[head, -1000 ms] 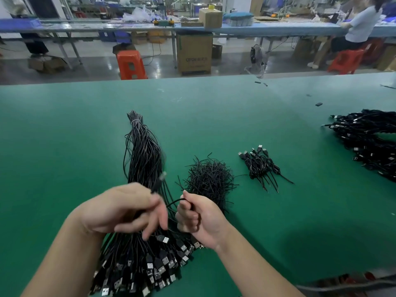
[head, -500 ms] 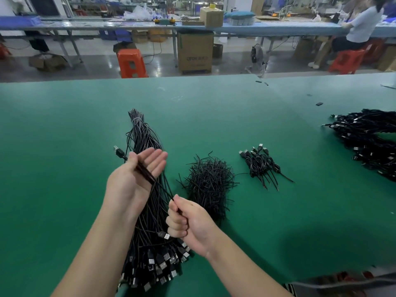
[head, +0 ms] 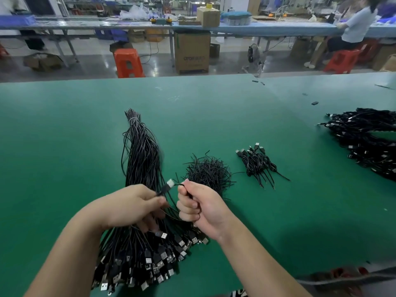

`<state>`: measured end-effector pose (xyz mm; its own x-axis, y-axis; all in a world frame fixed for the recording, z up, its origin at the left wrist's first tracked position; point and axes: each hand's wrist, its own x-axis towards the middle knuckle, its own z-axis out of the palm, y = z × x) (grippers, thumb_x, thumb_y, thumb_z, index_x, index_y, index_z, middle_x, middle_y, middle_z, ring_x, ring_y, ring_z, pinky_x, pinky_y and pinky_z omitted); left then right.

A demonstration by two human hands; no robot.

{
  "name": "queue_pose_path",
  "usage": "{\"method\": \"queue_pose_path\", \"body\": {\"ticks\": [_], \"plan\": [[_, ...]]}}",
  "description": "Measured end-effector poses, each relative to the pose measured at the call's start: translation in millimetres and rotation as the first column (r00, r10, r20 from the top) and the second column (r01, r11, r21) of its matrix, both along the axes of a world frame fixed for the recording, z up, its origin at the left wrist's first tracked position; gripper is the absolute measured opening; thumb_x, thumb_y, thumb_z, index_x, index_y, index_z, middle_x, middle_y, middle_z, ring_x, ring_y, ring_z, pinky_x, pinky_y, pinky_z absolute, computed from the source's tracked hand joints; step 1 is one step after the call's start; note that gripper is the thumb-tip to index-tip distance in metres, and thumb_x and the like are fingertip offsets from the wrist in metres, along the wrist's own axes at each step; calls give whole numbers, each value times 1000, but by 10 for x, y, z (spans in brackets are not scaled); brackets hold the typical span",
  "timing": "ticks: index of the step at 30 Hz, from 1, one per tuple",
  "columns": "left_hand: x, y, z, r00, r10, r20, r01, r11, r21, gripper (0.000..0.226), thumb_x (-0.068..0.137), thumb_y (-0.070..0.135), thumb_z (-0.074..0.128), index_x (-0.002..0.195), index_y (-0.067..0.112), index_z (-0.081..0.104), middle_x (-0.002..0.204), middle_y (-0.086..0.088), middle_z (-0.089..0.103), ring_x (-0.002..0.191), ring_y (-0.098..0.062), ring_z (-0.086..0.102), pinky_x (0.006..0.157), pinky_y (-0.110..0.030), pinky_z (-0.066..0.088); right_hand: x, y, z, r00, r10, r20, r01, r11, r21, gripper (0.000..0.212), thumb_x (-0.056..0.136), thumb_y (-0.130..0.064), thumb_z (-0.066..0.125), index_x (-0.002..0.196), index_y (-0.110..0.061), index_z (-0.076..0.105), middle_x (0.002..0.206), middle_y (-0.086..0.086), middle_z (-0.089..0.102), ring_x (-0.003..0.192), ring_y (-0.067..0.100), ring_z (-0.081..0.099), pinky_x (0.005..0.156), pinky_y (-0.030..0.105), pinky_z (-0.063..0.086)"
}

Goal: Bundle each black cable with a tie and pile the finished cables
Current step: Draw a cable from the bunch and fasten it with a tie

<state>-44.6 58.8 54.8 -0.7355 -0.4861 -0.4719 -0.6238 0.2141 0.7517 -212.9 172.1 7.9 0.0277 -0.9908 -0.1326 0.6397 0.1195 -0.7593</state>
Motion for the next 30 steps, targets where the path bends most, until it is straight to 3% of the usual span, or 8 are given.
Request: {"method": "queue_pose_path", "body": {"ticks": [4, 7, 11, 14, 18, 21, 25, 30], "plan": [[-227, 30, -163, 851, 388, -353, -486, 837, -252, 34, 105, 32, 43, 122, 15, 67, 108, -1, 76, 99, -16, 73, 98, -45, 53, 73, 15, 20, 992, 29, -127, -32, 999, -22, 31, 108, -31, 42, 83, -18, 55, 59, -5, 32, 49, 10, 23, 45, 19, 24], [-407, 160, -210, 553, 555, -622, -570, 796, 203, 33, 108, 27, 37, 121, 12, 64, 115, -6, 74, 106, -19, 71, 96, -38, 55, 165, 5, -17, 983, 38, -182, -48, 997, -52, 31, 106, -36, 45, 82, -21, 57, 59, -5, 38, 52, 10, 30, 50, 20, 29], [-508, 180, -96, 250, 819, -517, -392, 574, 719, 42, 109, 28, 32, 110, -1, 62, 98, -14, 76, 87, -23, 75, 70, -28, 61, 137, 0, -68, 908, -1, -418, -24, 998, -56, 30, 106, -35, 45, 82, -23, 58, 61, -4, 51, 58, 12, 44, 61, 24, 40], [-510, 201, -50, 246, 864, -439, -306, 499, 811, 31, 107, 26, 39, 99, 6, 62, 70, 2, 59, 47, -8, 48, 43, -21, 43, 86, 22, -98, 766, -31, -642, -9, 998, -58, 30, 108, -25, 43, 82, -22, 58, 66, -9, 62, 63, 7, 53, 68, 18, 45], [-492, 227, -68, 314, 809, -497, -298, 581, 757, 28, 105, 24, 42, 95, 6, 61, 66, 3, 50, 42, -6, 29, 39, -18, 30, -21, 56, -123, 454, -62, -889, -7, 997, -73, 29, 104, -30, 49, 85, -23, 69, 70, -18, 65, 64, 14, 53, 65, 25, 45], [-483, 281, -72, 400, 712, -577, -314, 698, 643, 34, 103, 23, 45, 89, 6, 70, 68, -1, 52, 43, -7, 29, 42, -20, 28, -91, 56, -98, 389, -16, -921, -42, 999, -35, 22, 99, -39, 57, 93, -27, 74, 59, -15, 56, 54, 7, 48, 55, 22, 43], [-457, 368, -3, 511, 609, -607, -250, 780, 573, 33, 96, 31, 51, 76, 15, 71, 71, -7, 57, 52, -16, 47, 57, -34, 47, -103, 11, 27, 660, 47, -750, -120, 992, -43, 25, 90, -26, 74, 113, -30, 65, 106, -10, 71, 99, 9, 67, 101, 35, 53], [-455, 434, 19, 555, 558, -616, -120, 787, 605, 33, 96, 26, 51, 71, 12, 67, 98, -22, 71, 82, -32, 73, 70, -41, 61, -67, 13, 55, 777, -48, -628, -5, 997, -83, 24, 80, -14, 81, 77, -27, 62, 72, -5, 51, 80, 8, 53, 97, 36, 52]]}}
